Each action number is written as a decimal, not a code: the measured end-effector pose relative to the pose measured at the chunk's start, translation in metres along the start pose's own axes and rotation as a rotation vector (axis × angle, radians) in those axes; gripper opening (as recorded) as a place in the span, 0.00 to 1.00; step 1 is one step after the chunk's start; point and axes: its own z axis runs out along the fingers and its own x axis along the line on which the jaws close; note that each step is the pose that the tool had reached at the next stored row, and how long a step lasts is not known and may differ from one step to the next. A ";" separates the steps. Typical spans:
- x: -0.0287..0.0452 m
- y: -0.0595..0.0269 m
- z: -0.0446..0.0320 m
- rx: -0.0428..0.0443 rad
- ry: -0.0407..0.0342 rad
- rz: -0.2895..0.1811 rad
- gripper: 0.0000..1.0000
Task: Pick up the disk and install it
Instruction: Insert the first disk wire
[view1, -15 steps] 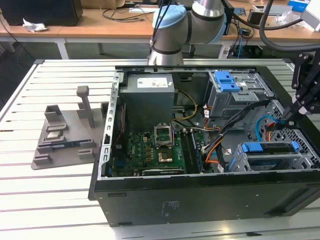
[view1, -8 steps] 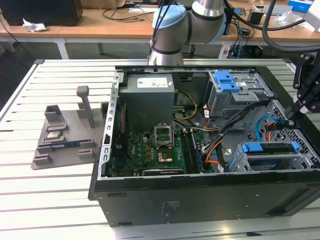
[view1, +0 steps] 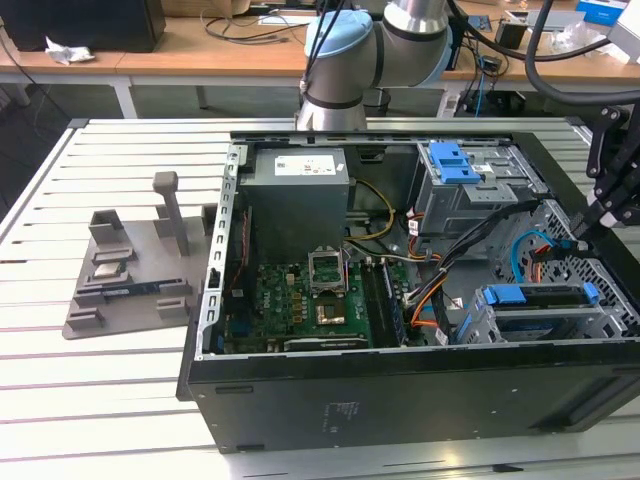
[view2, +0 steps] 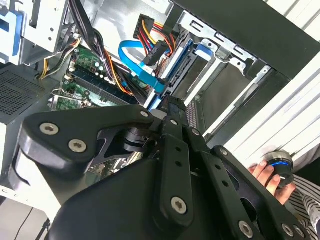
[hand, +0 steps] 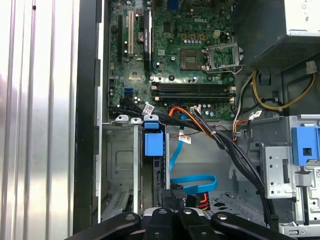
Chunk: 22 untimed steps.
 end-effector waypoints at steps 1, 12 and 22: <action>0.0000 0.0000 0.0000 0.0000 0.0000 0.000 0.11; -0.0014 -0.0020 -0.0001 0.0000 0.0022 0.000 0.36; -0.0161 -0.0188 0.0028 -0.0030 0.0057 0.001 0.36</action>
